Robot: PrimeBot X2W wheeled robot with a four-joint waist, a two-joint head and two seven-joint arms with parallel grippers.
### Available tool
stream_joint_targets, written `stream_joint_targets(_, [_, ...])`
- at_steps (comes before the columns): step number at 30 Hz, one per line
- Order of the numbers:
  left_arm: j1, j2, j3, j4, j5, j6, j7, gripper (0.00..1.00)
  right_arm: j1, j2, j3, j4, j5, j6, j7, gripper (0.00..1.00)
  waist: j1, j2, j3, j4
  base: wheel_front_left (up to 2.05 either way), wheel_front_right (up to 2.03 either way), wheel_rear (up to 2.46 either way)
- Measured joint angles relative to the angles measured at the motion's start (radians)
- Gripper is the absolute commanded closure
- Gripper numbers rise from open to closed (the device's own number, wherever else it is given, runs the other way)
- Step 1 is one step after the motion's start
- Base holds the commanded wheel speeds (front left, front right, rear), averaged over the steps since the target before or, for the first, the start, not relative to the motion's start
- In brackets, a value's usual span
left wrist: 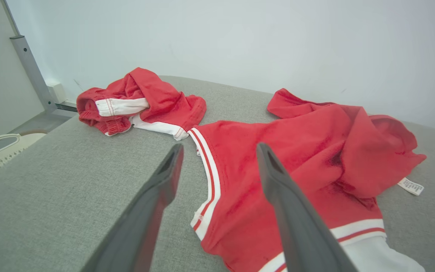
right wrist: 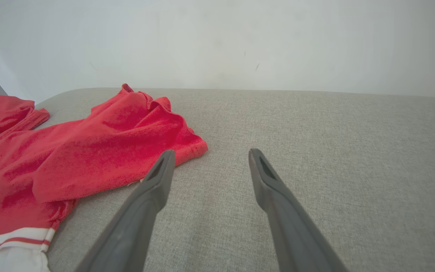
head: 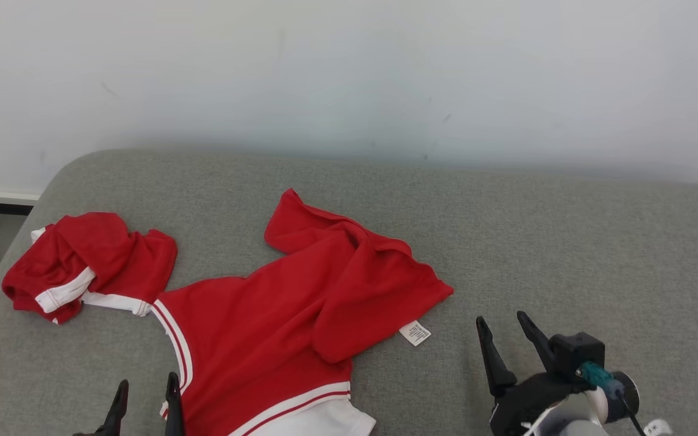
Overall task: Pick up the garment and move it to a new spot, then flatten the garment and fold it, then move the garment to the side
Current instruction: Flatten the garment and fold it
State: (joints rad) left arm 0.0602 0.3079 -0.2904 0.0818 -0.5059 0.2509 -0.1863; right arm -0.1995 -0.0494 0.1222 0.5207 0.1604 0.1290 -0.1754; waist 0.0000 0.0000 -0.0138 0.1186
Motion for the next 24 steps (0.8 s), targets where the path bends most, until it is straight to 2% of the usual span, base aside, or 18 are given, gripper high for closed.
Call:
stream_joint_targets(5, [-0.029,-0.011,-0.021,0.002,0.016,-0.007,-0.022,0.0,-0.135,-0.012,0.024,0.152,-0.008,0.0,0.014,0.0,0.0,0.0,0.002,0.033,0.0,0.0,0.0])
stream_joint_targets(14, [-0.099,-0.042,-0.073,0.046,0.031,-0.049,-0.032,0.0,-0.358,-0.063,0.053,0.488,0.008,0.0,0.012,0.0,0.0,0.0,0.031,0.122,0.0,0.0,0.0])
stream_joint_targets(23, [-0.169,-0.066,-0.106,0.104,0.039,-0.086,-0.043,0.0,-0.482,-0.077,0.061,0.703,0.046,0.0,0.029,0.0,0.0001,0.0,0.092,0.21,0.0,0.0,0.0])
stream_joint_targets(24, [-0.172,-0.069,-0.107,0.112,0.039,-0.091,-0.047,0.0,-0.485,-0.077,0.063,0.718,0.05,0.0,0.044,0.04,0.0001,0.0,0.098,0.218,0.0,0.0,0.0])
